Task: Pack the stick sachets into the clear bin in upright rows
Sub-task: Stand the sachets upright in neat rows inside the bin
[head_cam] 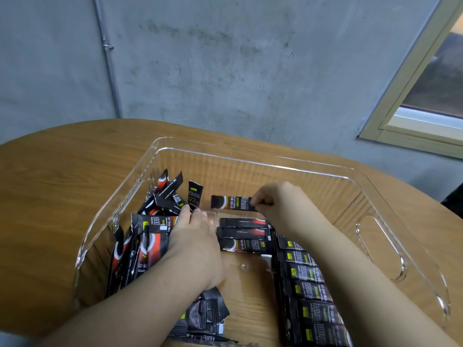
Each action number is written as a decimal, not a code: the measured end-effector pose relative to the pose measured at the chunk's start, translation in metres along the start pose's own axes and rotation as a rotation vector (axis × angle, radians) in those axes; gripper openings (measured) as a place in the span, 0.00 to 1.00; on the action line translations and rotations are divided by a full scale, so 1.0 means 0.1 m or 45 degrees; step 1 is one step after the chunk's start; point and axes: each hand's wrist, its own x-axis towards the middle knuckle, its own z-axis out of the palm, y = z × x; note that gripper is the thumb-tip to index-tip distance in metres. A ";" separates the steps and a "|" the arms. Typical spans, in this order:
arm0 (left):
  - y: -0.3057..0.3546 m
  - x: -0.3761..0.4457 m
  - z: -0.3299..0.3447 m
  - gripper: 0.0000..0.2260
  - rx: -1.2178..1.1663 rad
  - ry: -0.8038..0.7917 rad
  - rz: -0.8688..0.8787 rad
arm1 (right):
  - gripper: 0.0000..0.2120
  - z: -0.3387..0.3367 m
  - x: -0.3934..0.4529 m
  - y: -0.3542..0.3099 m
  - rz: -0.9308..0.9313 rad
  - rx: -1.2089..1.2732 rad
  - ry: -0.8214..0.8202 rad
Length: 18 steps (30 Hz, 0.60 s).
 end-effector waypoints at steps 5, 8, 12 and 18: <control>0.02 0.03 0.02 0.31 0.007 0.012 -0.023 | 0.06 -0.15 -0.25 0.05 0.209 0.017 -0.234; 0.02 0.03 0.02 0.29 0.011 0.015 -0.015 | 0.08 -0.10 -0.30 0.03 0.250 -0.059 -0.345; 0.02 0.02 0.02 0.31 0.001 0.023 -0.032 | 0.06 0.07 -0.33 -0.02 0.253 -0.145 -0.313; 0.01 0.00 0.02 0.30 -0.006 0.060 -0.013 | 0.07 0.32 -0.33 -0.13 -0.010 -0.258 -0.242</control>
